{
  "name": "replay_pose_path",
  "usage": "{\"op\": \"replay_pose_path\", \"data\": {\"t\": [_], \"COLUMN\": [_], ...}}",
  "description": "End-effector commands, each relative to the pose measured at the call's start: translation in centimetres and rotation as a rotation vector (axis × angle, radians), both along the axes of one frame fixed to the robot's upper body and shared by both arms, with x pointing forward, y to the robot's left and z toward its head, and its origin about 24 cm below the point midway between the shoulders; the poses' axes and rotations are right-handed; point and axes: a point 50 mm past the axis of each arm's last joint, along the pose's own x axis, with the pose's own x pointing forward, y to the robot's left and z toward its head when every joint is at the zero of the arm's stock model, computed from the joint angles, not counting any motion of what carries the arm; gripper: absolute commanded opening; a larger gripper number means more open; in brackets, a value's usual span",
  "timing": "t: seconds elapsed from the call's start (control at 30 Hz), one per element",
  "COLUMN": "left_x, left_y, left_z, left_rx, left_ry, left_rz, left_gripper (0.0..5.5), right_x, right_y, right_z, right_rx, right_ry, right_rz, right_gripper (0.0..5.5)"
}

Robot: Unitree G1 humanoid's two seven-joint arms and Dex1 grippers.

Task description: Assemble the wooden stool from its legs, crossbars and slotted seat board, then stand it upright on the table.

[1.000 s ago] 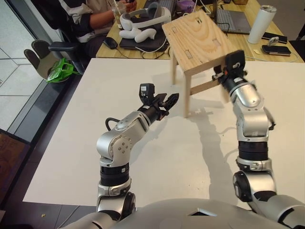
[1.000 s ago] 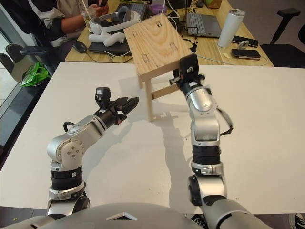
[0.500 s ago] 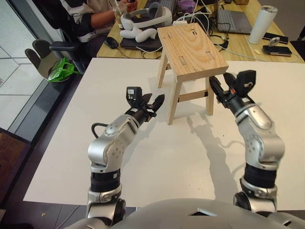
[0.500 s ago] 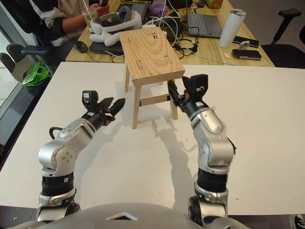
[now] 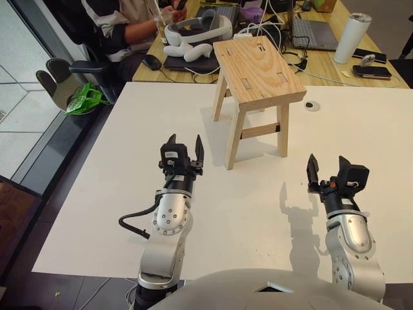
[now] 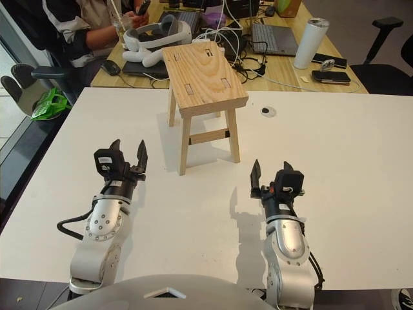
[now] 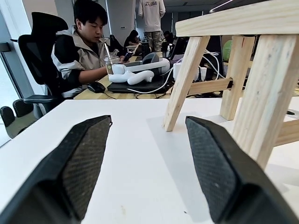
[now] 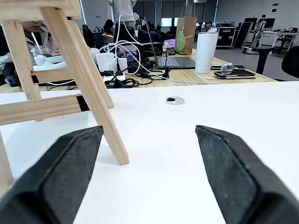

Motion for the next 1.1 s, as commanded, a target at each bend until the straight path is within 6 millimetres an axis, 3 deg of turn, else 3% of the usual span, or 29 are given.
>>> {"op": "replay_pose_path", "data": {"t": [0.03,0.13,0.27,0.47,0.7,0.8,0.9,1.1], "left_x": [-0.8,-0.7,-0.4,-1.5,-2.5,-2.7,-1.9,-0.4], "left_y": [-1.2,-0.5,-0.1,0.0,0.6,0.0,0.4,0.7], "left_z": [-0.4,-0.5,0.1,-0.4,1.2,1.4,0.6,-0.2], "left_rx": [0.064,-0.138,-0.263,-0.254,-0.216,-0.24,-0.346,-0.399], "left_ry": [0.018,0.026,-0.052,-0.054,-0.184,-0.186,-0.157,-0.118], "left_rz": [-0.174,-0.218,-0.292,-0.299,-0.254,-0.333,-0.345,-0.332], "left_gripper": [2.95,2.95,2.95,2.95,2.95,2.95,2.95,2.95], "right_x": [-0.9,-1.0,-0.8,-1.5,-2.8,-3.1,-3.0,-2.3], "right_y": [0.8,0.5,0.4,0.6,1.1,1.4,0.8,0.3], "right_z": [-0.1,-0.6,-0.5,-1.0,1.3,2.0,1.3,0.1], "right_rx": [0.049,0.15,0.124,0.198,0.186,0.224,0.273,0.255], "right_ry": [0.008,0.017,-0.022,-0.03,-0.13,-0.181,-0.173,-0.164], "right_rz": [0.01,-0.013,-0.012,-0.016,0.028,0.057,-0.005,-0.08], "right_gripper": [3.65,3.65,3.65,3.65,3.65,3.65,3.65,3.65]}}
